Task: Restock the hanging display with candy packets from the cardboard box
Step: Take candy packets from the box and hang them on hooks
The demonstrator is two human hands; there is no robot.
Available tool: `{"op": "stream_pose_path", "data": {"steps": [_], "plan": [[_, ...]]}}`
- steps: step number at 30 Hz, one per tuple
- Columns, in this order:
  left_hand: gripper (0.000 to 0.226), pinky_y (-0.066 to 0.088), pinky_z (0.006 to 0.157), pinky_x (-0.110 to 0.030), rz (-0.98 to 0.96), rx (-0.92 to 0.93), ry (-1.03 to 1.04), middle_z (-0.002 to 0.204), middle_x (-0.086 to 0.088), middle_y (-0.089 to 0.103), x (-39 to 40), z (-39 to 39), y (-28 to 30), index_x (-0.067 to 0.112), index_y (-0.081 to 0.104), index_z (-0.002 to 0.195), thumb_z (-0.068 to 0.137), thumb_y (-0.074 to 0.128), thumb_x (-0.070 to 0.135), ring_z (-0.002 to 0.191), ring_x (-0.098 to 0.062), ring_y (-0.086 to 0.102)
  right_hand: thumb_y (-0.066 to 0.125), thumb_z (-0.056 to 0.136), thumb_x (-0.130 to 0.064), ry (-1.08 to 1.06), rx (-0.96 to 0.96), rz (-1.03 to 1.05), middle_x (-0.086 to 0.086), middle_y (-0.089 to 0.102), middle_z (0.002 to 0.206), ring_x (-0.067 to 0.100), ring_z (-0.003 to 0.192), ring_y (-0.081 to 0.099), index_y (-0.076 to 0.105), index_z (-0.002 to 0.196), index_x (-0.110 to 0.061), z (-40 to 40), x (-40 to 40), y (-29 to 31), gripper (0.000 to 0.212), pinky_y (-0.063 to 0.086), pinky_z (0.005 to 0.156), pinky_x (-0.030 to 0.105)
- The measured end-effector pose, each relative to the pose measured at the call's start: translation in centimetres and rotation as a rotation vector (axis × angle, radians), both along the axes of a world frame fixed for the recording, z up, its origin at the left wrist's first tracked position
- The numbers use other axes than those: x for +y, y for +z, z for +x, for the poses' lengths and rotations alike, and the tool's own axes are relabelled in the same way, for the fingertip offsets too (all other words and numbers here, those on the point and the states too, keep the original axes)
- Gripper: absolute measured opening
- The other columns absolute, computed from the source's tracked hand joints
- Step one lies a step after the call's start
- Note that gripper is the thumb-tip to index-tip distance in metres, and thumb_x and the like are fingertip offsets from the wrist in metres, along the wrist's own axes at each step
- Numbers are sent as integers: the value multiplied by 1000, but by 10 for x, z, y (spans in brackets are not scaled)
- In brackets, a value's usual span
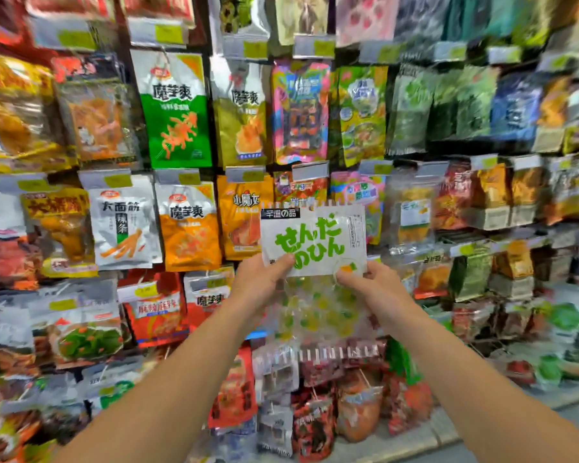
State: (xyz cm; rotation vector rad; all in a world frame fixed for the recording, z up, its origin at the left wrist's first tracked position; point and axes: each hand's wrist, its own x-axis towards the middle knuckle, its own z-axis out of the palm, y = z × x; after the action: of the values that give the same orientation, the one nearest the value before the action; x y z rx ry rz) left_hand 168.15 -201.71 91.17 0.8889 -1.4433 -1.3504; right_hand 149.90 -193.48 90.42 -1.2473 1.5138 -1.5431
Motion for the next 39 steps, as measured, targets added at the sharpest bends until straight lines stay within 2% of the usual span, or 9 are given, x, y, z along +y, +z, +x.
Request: {"op": "stream_pose_path", "data": {"steps": [4,12,17,20,23,30,32,34,39], "plan": [[14,49,60,-32,-58,-5,6,79,3,73,-3,-77,31,16,71,98,93,64,27,60,-13,64,70,89,-14,-36,-39,-54,-4,71,86,-1,59,61,69,105,-17,-69,0,30,16,40,48,13],[14,59,80,-47,-214,-1,26,93,3,77,-38,-198,99,19,73,95,90,68,31,88,-22,73,69,90,-19,-79,-58,-126,-7,68,81,1,62,62,65,96,-20,-184,-31,87,7,42,53,18],[11,59,76,-45,-247,50,-1,95,-2,76,-76,-262,135,18,71,92,89,69,29,84,-21,71,72,88,-24,-99,-38,-145,-1,72,101,15,92,67,67,105,-21,-244,-67,122,18,49,71,30],[9,56,64,-35,-290,75,1,90,-1,75,-104,-298,154,18,71,90,90,69,27,76,-20,69,69,90,-24,-96,19,-182,-1,71,98,7,76,62,68,101,-21,-278,-93,143,11,43,58,22],[7,55,69,-38,-312,88,-10,87,1,74,-130,-321,172,21,70,86,90,69,26,78,-22,68,69,91,-23,-86,70,-217,2,70,95,1,60,60,69,102,-17,-305,-118,160,12,41,47,18],[13,58,67,-42,-394,6,123,85,5,73,-187,-367,200,27,69,77,87,70,36,75,-17,68,63,94,-36,-105,189,-229,-12,60,72,4,61,58,66,102,-14,-358,-180,189,24,45,55,21],[15,58,66,-52,-391,-18,139,83,0,73,-203,-381,206,26,71,77,84,72,39,73,-25,68,56,96,-46,-129,185,-227,-8,56,87,16,86,64,60,105,-11,-377,-198,206,36,56,80,36],[20,57,65,-53,-402,-70,157,78,-3,70,-216,-390,212,22,70,77,85,72,40,67,-25,64,53,90,-57,-140,145,-241,1,58,108,26,107,59,55,109,-14,-393,-215,227,48,49,100,51],[21,49,63,-37,-379,-82,207,78,-4,71,-230,-417,223,17,70,79,87,70,36,69,-26,64,53,83,-60,-129,135,-349,0,51,127,26,117,54,41,130,-23,-435,-255,276,61,47,102,49]]}}
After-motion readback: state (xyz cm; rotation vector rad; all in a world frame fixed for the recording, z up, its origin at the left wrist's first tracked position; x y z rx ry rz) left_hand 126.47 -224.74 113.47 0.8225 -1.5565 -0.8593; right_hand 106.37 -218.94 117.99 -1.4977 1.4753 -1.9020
